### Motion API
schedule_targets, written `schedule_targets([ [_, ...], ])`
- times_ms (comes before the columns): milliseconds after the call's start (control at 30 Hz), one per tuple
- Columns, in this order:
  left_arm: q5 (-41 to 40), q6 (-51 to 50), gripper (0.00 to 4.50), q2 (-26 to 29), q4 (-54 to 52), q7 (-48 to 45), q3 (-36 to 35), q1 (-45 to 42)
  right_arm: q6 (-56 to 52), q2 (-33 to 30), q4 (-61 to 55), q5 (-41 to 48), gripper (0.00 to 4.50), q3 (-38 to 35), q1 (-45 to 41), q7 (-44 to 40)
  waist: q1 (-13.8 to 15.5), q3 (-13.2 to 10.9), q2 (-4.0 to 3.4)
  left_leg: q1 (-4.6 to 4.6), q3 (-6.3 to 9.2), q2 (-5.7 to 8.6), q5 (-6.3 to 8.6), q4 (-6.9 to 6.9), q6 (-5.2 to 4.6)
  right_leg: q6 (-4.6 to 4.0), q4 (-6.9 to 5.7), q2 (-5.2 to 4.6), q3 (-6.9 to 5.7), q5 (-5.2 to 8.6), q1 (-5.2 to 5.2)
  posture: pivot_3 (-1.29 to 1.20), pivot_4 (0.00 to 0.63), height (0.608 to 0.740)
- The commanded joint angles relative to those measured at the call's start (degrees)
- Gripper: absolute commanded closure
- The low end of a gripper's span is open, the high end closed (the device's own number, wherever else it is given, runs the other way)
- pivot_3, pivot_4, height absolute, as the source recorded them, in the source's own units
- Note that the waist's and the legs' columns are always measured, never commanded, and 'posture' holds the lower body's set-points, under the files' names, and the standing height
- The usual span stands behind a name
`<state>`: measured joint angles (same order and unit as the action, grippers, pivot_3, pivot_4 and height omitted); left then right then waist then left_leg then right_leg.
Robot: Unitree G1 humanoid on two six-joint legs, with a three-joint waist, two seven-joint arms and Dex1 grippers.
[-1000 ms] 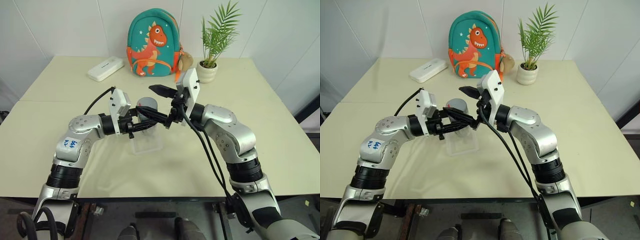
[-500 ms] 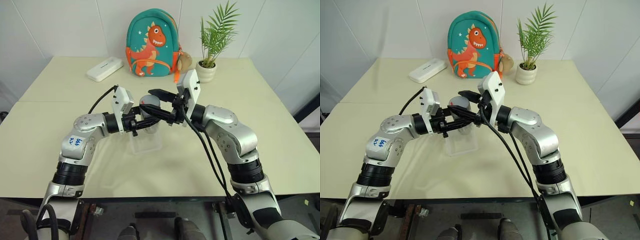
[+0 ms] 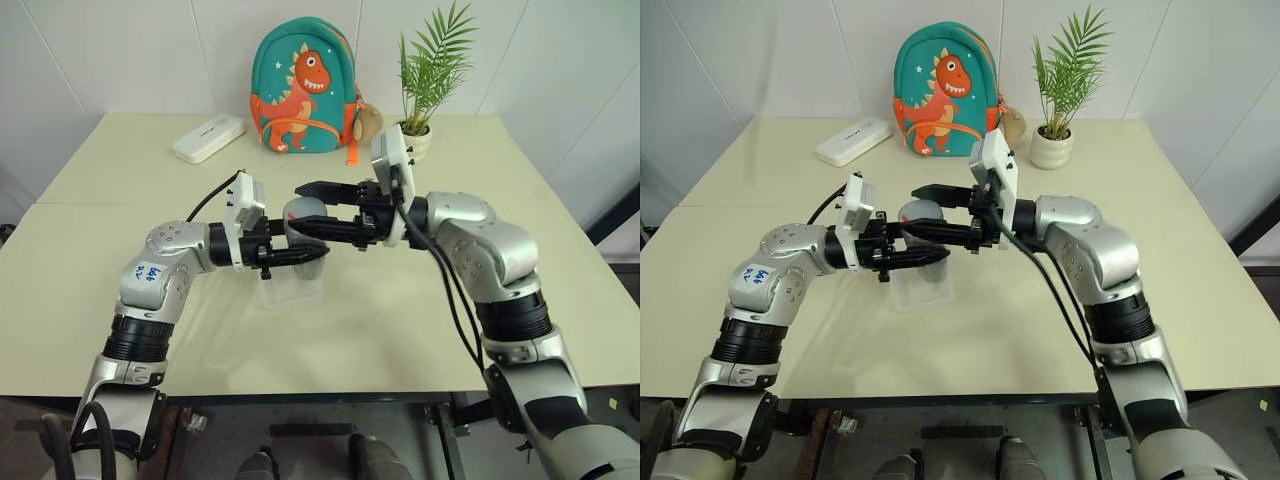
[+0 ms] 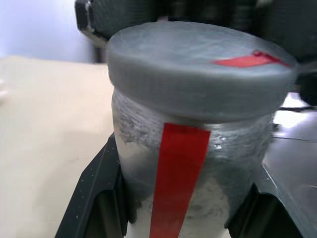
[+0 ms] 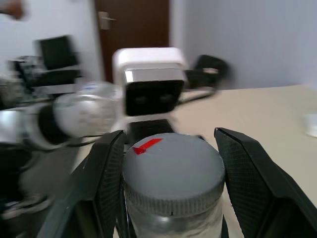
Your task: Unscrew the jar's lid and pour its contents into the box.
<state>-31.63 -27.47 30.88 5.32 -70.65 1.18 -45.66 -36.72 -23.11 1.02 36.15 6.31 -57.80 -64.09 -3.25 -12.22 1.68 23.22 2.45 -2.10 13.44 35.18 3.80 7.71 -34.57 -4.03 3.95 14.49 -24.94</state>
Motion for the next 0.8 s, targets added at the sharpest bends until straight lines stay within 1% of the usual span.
schedule_targets([
  [33,-4.43,-2.31,2.57,3.52,-0.3,-7.43,-2.07,-1.23,-0.97,-3.93,0.2,2.02,1.98,-3.21,-1.34,-4.31,0.03,0.0,-0.01,0.0,0.01,0.0,0.0,0.0,0.0,0.0,-0.02,0.0,0.0,0.0,0.0,0.0,0.15,0.74],
  [167,-4.43,-2.5,2.57,3.17,-1.33,-7.79,-1.98,-0.98,-0.63,-4.17,-0.49,2.55,1.98,-3.48,-1.69,-5.36,0.05,0.0,-0.01,-0.01,0.01,0.0,0.0,0.05,0.0,0.0,-0.06,0.0,0.0,0.01,0.01,0.0,0.15,0.74],
  [333,-3.75,-1.25,2.57,2.83,-1.77,-7.31,-1.82,-0.49,-1.08,-3.34,-1.34,2.88,1.98,-3.57,-1.16,-4.2,0.04,0.0,-0.01,-0.01,0.02,0.0,-0.01,0.07,0.0,0.0,-0.15,0.0,0.01,0.01,-0.03,0.0,0.15,0.74],
  [400,-3.66,-0.98,2.57,2.76,-1.79,-7.07,-1.9,-0.53,-1.45,-3.03,-1.32,3.04,1.27,-3.84,-1.07,-3.35,0.05,0.0,-0.01,-0.01,0.02,0.0,-0.01,0.08,0.01,0.0,-0.17,0.0,0.01,0.01,-0.03,0.0,0.15,0.74],
  [433,-3.63,-0.82,2.57,2.74,-1.87,-6.99,-1.98,-0.52,-1.03,-2.78,-1.2,2.72,1.04,-4.09,-1.09,-2.5,0.07,0.0,-0.01,-0.01,0.02,0.0,-0.01,0.09,0.01,0.0,-0.17,0.0,0.02,0.01,-0.03,0.0,0.15,0.74],
  [533,-4.15,-1.48,2.57,2.7,-2.12,-6.52,-2.94,-0.6,-1.04,-2.14,-1.63,3.86,0.12,-6.3,-1.13,-0.31,0.12,0.0,-0.01,0.0,0.02,0.0,-0.01,0.11,0.01,0.0,-0.18,0.0,0.02,0.01,-0.03,0.0,0.15,0.74],
  [567,-4.21,-1.65,2.57,2.89,-2.29,-6.47,-3.24,-0.44,-1.23,-2.11,-2.0,4.31,0.04,-7.12,-1.05,0.32,0.1,0.0,-0.01,0.0,0.02,0.0,-0.01,0.11,0.01,-0.01,-0.18,0.0,0.02,0.01,-0.03,0.0,0.15,0.74],
  [700,-3.95,-1.83,2.57,3.8,-2.54,-6.2,-4.11,0.42,0.31,-2.67,-3.76,3.11,0.04,-8.55,0.26,2.77,0.06,0.0,-0.01,-0.01,0.02,0.0,-0.01,0.11,0.01,-0.01,-0.2,0.01,0.02,0.01,-0.04,0.0,0.15,0.74],
  [800,-3.52,-1.31,2.57,3.83,-2.34,-5.58,-4.19,0.54,-0.85,-2.87,-6.34,3.31,0.04,-7.94,1.68,4.36,0.11,0.0,-0.01,0.0,0.02,0.0,-0.01,0.11,0.01,-0.01,-0.2,0.0,0.03,0.01,-0.05,0.0,0.15,0.74],
])
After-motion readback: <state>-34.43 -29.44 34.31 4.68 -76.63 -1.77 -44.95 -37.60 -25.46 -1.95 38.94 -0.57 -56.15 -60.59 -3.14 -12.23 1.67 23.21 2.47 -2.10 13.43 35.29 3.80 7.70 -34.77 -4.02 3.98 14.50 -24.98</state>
